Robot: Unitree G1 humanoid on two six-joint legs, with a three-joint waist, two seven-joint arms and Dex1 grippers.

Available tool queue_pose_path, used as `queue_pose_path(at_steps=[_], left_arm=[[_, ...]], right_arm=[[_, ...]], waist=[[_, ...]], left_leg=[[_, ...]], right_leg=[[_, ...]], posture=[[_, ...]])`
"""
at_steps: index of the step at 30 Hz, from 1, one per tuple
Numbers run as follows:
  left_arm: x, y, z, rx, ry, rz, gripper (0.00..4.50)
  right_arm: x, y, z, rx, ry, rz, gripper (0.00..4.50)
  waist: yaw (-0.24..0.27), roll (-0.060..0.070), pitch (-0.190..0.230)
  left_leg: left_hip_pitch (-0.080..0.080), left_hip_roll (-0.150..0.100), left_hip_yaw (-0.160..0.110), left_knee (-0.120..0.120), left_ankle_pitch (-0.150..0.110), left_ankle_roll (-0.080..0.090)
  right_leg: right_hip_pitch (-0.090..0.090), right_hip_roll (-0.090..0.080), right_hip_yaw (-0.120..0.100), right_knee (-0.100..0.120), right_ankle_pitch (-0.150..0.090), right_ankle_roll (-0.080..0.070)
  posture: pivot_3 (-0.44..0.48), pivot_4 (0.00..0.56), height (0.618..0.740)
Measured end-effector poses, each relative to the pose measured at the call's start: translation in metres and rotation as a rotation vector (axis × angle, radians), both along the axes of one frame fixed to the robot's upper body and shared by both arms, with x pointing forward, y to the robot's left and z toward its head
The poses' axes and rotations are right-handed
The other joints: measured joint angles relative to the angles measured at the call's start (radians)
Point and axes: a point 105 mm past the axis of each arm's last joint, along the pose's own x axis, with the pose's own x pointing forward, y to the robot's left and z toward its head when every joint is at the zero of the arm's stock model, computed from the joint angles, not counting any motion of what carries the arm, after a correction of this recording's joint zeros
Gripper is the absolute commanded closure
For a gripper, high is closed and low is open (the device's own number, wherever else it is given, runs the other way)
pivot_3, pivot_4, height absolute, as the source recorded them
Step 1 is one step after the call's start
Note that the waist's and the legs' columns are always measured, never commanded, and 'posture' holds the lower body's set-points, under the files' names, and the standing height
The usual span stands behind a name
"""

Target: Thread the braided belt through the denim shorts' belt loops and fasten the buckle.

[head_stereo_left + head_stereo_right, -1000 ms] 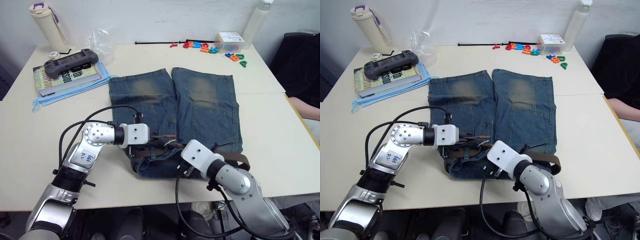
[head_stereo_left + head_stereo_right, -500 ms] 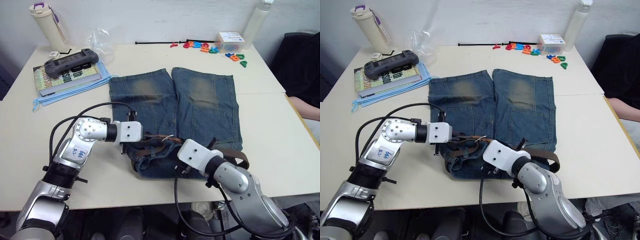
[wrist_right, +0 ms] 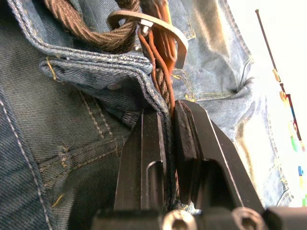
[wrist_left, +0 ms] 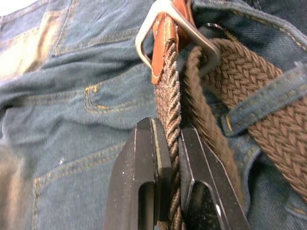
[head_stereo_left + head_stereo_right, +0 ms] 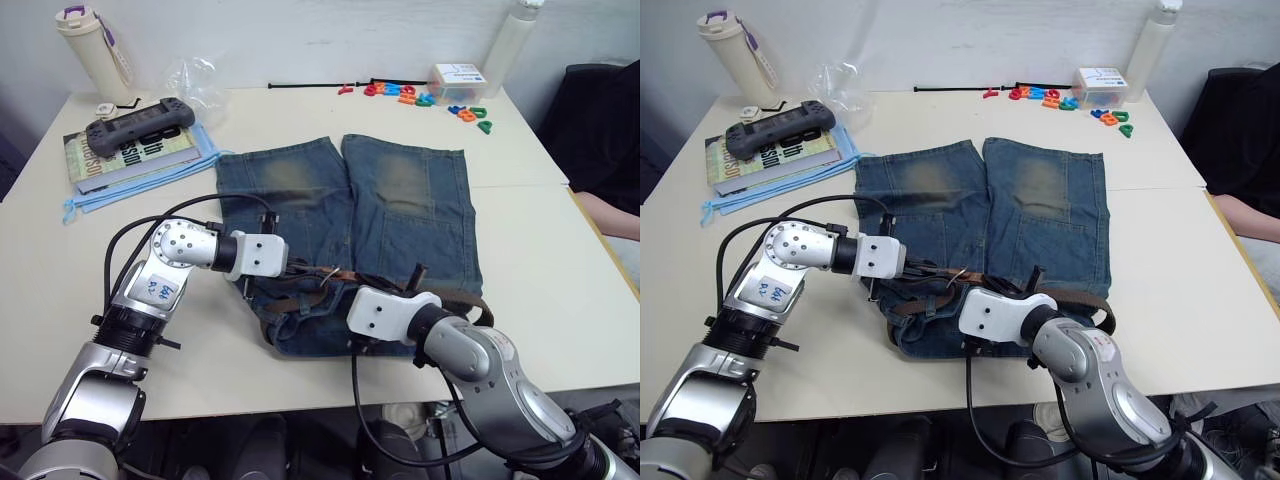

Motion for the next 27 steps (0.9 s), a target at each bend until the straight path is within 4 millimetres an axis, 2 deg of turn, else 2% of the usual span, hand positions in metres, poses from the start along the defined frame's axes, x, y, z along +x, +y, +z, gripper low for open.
queue_pose_path(at_steps=[9, 15, 20, 23, 27], left_arm=[[0.005, -0.021, -0.004, -0.064, 0.01, 0.007, 4.5], [-0.001, -0.03, -0.023, -0.167, 0.168, 0.08, 4.5], [-0.001, -0.039, -0.026, -0.224, 0.232, 0.118, 4.5], [-0.002, -0.043, -0.027, -0.23, 0.243, 0.111, 4.5], [-0.008, -0.057, -0.029, -0.237, 0.258, 0.07, 4.5]], right_arm=[[0.005, -0.004, 0.001, -0.004, -0.01, -0.026, 4.48], [0.005, -0.009, -0.005, -0.007, 0.02, -0.052, 4.48], [0.006, -0.014, -0.006, 0.018, 0.044, -0.076, 4.48], [0.006, -0.016, -0.006, 0.031, 0.056, -0.089, 3.18], [0.004, -0.021, -0.006, 0.057, 0.082, -0.12, 1.23]], waist=[[-0.001, 0.0, 0.0], [-0.001, 0.0, 0.0], [0.008, 0.0, 0.0], [0.009, 0.0, 0.0], [0.011, 0.0, 0.0]], left_leg=[[0.0, 0.0, 0.0, 0.001, 0.0, 0.0], [0.0, 0.0, -0.001, 0.002, 0.0, 0.0], [0.0, 0.0, -0.001, 0.003, 0.0, 0.0], [0.0, 0.0, -0.001, 0.003, 0.0, 0.0], [-0.001, 0.0, 0.0, 0.003, 0.0, 0.0]], right_leg=[[0.0, 0.0, 0.0, 0.0, 0.0, 0.0], [0.0, 0.0, 0.0, 0.001, 0.0, 0.0], [0.001, 0.0, 0.0, 0.001, 0.0, 0.0], [0.001, 0.0, 0.0, 0.001, 0.0, 0.0], [0.001, 0.0, 0.0, 0.0, 0.0, 0.0]], posture=[[0.0, 0.15, 0.684], [0.0, 0.15, 0.684], [0.0, 0.15, 0.684], [0.0, 0.15, 0.684], [0.0, 0.15, 0.684]])
